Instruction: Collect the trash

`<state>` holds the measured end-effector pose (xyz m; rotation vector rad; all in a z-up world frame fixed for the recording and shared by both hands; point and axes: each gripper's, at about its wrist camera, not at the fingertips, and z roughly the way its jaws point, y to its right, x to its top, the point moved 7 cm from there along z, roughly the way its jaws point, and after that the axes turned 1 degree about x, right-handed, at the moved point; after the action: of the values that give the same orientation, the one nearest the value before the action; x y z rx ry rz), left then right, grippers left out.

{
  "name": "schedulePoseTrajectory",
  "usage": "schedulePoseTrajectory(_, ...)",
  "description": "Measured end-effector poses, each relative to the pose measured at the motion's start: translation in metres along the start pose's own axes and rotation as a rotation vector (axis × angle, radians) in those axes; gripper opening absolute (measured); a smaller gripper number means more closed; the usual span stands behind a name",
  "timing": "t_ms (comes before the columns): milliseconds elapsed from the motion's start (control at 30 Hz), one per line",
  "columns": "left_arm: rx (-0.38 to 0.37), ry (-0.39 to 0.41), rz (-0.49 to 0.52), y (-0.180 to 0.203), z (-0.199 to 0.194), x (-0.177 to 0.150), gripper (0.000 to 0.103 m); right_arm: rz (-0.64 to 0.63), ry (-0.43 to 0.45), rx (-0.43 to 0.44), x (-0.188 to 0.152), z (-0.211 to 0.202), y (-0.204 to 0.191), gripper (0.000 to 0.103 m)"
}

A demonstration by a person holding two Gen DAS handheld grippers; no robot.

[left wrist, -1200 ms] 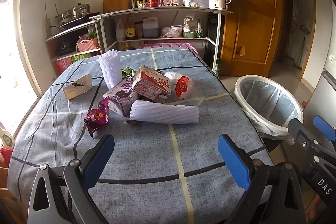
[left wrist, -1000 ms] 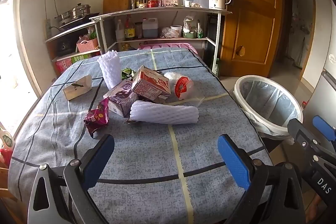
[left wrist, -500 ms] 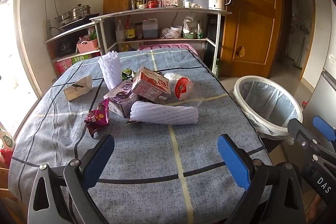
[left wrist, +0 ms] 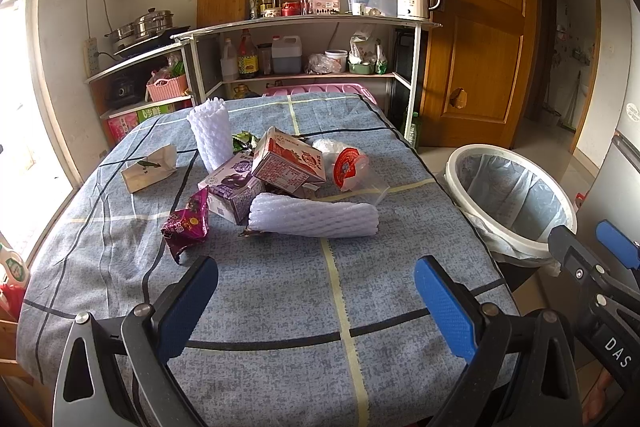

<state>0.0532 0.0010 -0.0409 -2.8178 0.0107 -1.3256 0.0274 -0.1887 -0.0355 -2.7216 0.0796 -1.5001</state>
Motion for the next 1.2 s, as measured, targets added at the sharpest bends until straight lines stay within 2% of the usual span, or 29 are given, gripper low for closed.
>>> schedulePoseTrajectory(1200,0.004,0.004,-0.001,-0.0003,-0.0034,-0.0003,0.100,0.000,0.004,-0.001,0.0004,0.0000,-0.0004,0.084)
